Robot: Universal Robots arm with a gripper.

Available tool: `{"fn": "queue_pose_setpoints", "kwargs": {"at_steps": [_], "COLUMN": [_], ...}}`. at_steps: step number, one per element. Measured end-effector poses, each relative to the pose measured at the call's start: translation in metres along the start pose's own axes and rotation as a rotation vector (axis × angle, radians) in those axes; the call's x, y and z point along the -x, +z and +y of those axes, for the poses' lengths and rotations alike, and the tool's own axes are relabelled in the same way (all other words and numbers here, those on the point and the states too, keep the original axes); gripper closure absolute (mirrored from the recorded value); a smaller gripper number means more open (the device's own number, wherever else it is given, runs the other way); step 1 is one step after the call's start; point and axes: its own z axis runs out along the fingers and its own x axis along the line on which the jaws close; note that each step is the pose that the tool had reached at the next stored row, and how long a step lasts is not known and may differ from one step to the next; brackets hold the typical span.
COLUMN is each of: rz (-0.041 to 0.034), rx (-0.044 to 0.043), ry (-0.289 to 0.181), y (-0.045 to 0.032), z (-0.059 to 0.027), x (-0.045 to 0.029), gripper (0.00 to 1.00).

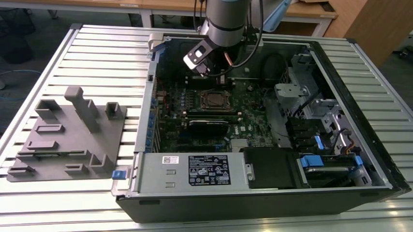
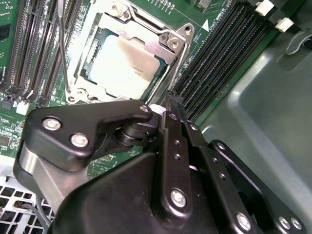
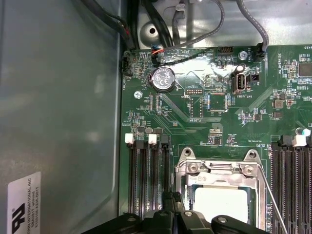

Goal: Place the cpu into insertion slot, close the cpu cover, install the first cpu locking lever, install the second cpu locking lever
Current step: 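Install the first cpu locking lever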

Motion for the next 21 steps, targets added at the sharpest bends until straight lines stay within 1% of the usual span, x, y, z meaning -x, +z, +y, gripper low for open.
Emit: {"fn": "queue_pose_setpoints", "kwargs": {"at_steps": [5, 9, 10, 13, 17, 21], "rz": [-0.0024, -0.0027, -0.0017, 0.0028, 0.0009, 0.0008], "rx": [-0.0006, -0.0008, -0.0008, 0.0008, 0.0003, 0.0003], "ry": [0.0, 0.001, 0.001, 0.001, 0.0, 0.0], "y": [-0.0003, -0.0004, -0.0003, 0.0005, -0.0007, -0.0009], "z": [-0.0002, -0.0003, -0.0003, 0.0002, 0.0001, 0.0001], "x": [-0.0017, -0.0016, -0.0012, 0.002, 0.0095, 0.0106], "gripper": [0.9, 0.9, 0.9, 0.9, 0.9, 0.9]}}
